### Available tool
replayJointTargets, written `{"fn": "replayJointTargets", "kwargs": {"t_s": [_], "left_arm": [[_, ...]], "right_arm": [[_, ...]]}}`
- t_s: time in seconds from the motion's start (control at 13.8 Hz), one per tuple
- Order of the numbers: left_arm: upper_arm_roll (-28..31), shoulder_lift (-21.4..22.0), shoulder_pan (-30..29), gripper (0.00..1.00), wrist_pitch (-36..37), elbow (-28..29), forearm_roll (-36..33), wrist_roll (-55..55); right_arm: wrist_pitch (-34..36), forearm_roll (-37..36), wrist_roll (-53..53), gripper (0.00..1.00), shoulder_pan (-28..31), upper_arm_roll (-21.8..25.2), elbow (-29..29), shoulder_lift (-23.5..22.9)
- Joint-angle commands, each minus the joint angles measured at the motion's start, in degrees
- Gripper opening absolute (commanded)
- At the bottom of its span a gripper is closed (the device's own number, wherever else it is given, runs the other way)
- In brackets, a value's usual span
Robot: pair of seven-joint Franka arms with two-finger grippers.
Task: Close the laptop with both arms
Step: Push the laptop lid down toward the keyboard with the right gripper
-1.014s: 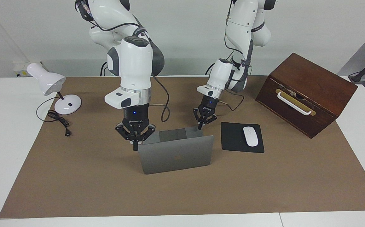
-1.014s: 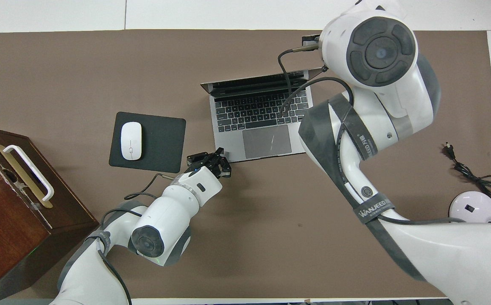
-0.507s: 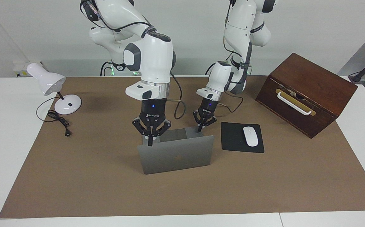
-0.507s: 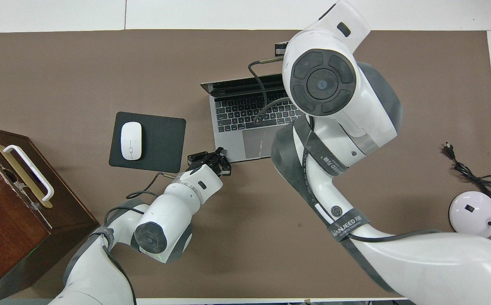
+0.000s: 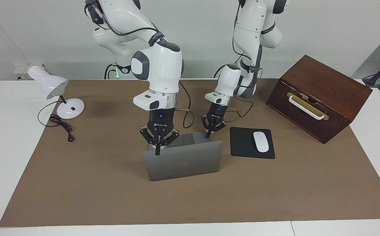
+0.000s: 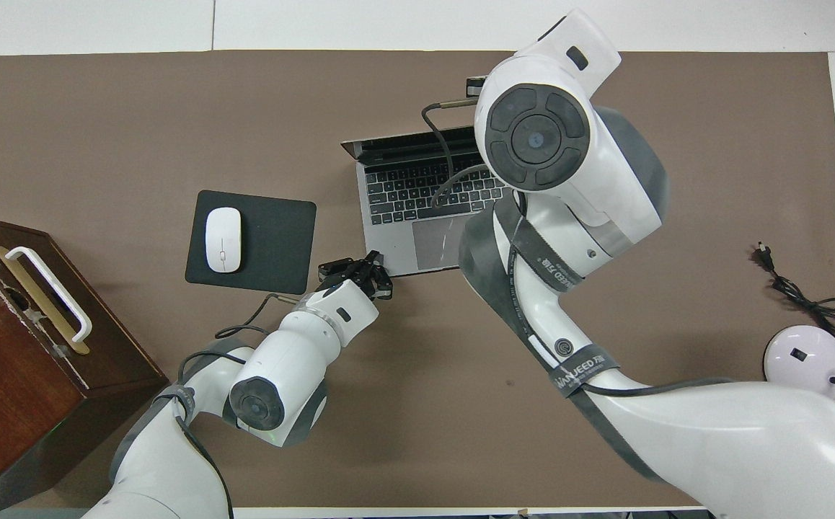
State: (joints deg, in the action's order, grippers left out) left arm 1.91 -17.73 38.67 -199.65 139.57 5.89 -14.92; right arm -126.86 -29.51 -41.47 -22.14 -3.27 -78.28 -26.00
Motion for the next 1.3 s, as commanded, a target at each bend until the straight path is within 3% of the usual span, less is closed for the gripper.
{"fn": "replayJointTargets", "kwargs": {"t_s": [0.0,0.65,1.23], "left_arm": [[0.6,-2.7,0.7,0.00,-0.9,-0.8,0.7,0.8],[0.6,-4.0,1.2,0.00,-0.9,-1.2,0.6,4.6],[0.6,-4.6,1.1,0.00,-0.3,-1.0,0.6,10.0]], "right_arm": [[-1.4,-1.7,-2.6,0.00,0.3,-0.3,2.2,-1.9],[-1.5,-1.8,-6.5,0.00,-1.2,0.0,10.3,-9.3],[-0.1,2.7,-6.3,0.00,-1.6,-0.3,11.0,-9.8]]}}
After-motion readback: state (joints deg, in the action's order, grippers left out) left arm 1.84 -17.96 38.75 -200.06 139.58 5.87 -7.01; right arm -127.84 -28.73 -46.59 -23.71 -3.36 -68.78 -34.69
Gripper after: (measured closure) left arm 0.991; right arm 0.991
